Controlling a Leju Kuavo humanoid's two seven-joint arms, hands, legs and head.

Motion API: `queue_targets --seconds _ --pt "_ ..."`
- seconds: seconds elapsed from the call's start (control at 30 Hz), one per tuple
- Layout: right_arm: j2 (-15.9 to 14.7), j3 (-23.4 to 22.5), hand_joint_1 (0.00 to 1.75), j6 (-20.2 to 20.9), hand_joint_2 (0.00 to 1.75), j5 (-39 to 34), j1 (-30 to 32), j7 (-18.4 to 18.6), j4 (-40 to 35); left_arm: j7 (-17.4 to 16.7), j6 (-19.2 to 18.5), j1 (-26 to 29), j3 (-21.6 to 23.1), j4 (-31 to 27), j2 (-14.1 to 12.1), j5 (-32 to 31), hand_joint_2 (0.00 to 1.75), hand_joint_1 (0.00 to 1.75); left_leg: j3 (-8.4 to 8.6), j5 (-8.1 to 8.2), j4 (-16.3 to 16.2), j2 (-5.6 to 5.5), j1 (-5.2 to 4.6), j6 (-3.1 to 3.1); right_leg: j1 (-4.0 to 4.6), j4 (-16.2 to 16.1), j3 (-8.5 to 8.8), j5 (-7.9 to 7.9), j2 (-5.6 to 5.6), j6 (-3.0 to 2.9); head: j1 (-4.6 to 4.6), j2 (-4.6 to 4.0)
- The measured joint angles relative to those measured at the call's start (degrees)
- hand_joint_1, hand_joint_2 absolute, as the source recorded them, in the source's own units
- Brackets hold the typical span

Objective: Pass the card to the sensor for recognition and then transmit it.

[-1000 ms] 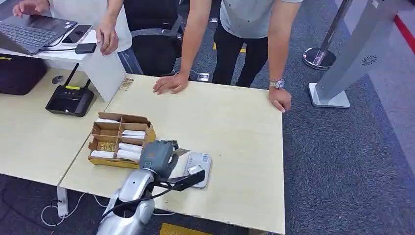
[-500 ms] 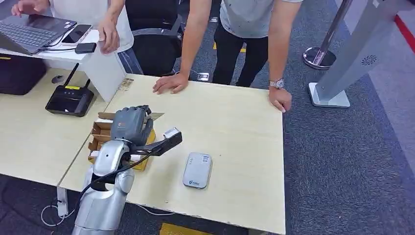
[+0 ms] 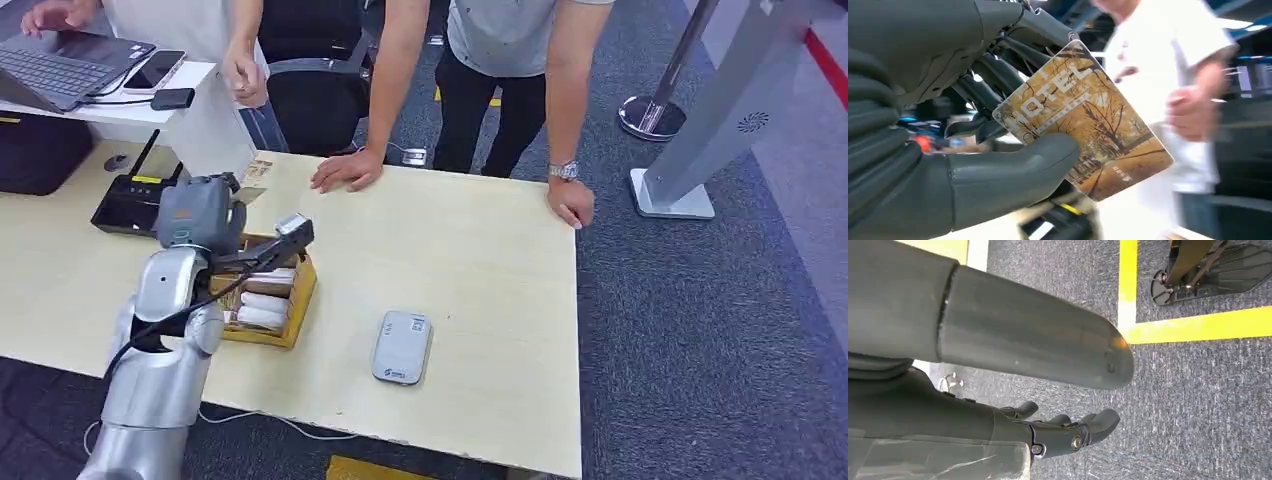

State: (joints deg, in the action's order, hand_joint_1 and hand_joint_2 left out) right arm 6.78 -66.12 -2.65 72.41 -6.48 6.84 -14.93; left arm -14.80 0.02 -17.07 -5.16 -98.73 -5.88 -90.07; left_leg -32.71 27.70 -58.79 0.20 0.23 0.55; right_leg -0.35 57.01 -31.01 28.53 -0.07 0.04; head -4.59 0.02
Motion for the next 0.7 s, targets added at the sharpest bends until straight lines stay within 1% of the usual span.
queue_targets --seconds 0.13,0.2,0.27,0.37,0.53,0.7 --pt "0.0 -0.02 0.0 0.02 0.0 0.17 -0.05 0.0 0.0 0.81 -0.02 -0.37 -4.44 0.39 -2.47 0.0 1.75 1.75 -0.01 0.0 0.01 0.01 0.0 0.0 0.0 -0.01 -0.02 0.01 0.0 -0.01 0.0 0.0" --pt "0.0 -0.02 0.0 0.02 0.0 0.2 -0.04 0.0 0.0 1.75 0.0 -0.7 -6.07 0.98 -3.17 0.0 1.75 1.75 -0.02 0.0 0.01 0.0 -0.01 0.0 0.0 -0.02 -0.01 0.01 -0.01 -0.01 0.0 0.0" --pt "0.0 -0.02 0.0 0.09 0.0 0.2 -0.06 -0.09 0.02 1.81 0.26 -1.08 -6.9 1.68 -3.58 0.0 1.75 1.75 -0.03 0.0 0.0 -0.02 -0.02 0.0 0.0 -0.02 0.0 0.01 -0.03 0.0 0.02 0.0" --pt "0.0 -0.02 0.0 0.09 0.0 0.26 -0.1 -0.15 0.02 2.17 0.44 -1.46 -7.36 2.45 -3.58 0.0 1.75 1.75 -0.03 0.0 0.0 -0.01 -0.04 0.0 -0.01 -0.03 0.01 -0.01 -0.03 0.02 0.02 -0.02" --pt "0.0 -0.02 0.0 0.09 0.0 0.44 -0.11 -0.15 0.04 3.89 0.46 -2.33 -7.86 3.93 -3.43 0.0 1.75 1.75 -0.03 0.0 -0.02 -0.02 -0.06 0.01 -0.01 -0.04 0.01 -0.04 -0.03 0.07 0.0 0.0" --pt "0.0 -0.09 0.0 0.18 0.0 0.5 -0.11 -0.15 0.09 6.71 0.13 -2.52 -7.89 4.61 -2.27 0.0 1.75 1.75 -0.03 0.0 -0.02 -0.02 -0.05 0.01 -0.01 -0.04 0.01 -0.04 -0.03 0.06 0.0 0.0"
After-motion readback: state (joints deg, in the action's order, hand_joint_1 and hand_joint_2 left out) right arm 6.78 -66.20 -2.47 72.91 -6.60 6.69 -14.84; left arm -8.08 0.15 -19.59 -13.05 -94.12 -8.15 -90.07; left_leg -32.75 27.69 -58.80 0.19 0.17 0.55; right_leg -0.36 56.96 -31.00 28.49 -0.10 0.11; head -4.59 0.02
